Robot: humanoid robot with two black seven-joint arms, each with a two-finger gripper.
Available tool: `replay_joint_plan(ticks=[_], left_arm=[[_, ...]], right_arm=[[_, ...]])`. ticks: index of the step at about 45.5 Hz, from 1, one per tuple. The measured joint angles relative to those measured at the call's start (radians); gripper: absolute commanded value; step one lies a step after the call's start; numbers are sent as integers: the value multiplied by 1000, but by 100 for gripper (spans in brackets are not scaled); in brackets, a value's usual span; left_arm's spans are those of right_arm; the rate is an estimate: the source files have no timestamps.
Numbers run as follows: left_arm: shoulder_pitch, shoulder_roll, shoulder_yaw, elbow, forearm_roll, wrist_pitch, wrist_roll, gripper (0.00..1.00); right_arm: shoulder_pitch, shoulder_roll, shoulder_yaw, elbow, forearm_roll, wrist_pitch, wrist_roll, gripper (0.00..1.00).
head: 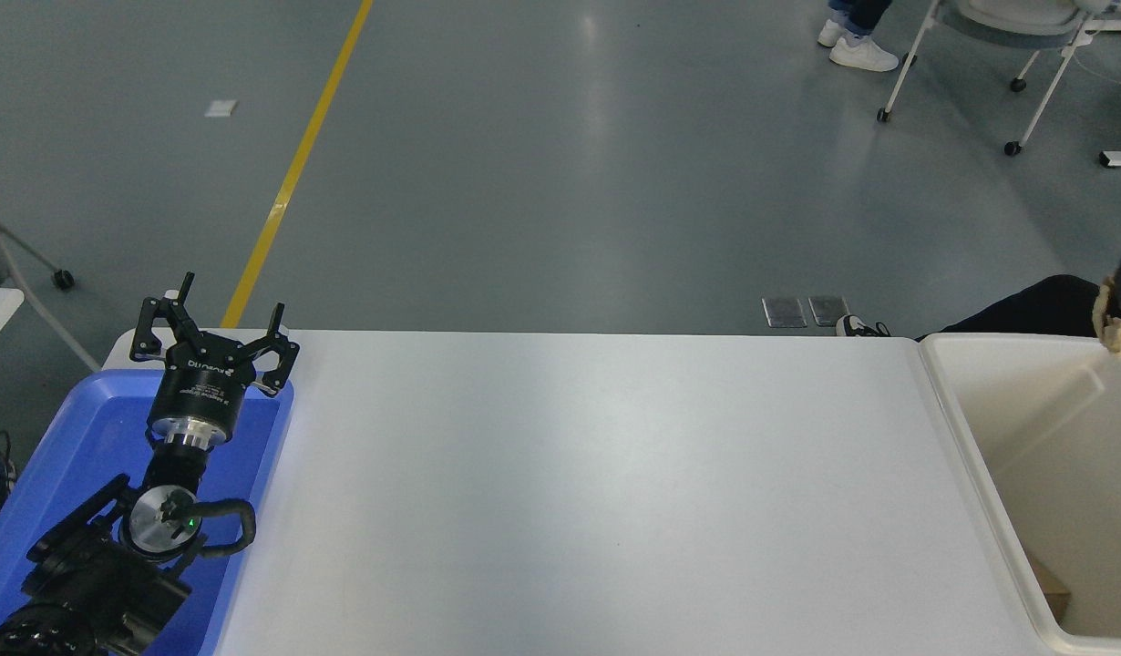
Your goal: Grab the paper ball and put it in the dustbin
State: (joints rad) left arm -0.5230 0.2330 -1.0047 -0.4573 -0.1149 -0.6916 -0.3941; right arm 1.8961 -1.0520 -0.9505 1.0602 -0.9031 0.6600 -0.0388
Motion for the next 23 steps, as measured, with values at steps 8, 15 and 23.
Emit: replay_joint_plan(ticks=[8, 15, 23], left_arm=[[0, 0, 0, 0, 0, 0, 0, 100], [-1, 0, 0, 0, 0, 0, -1, 100], [-1, 0, 0, 0, 0, 0, -1, 100]], right_arm=[[-316, 18, 121, -170, -3, -164, 21, 0], [-609, 99, 285, -319, 37, -271, 28, 0], [-893, 250, 468, -517, 66, -374, 32, 0]])
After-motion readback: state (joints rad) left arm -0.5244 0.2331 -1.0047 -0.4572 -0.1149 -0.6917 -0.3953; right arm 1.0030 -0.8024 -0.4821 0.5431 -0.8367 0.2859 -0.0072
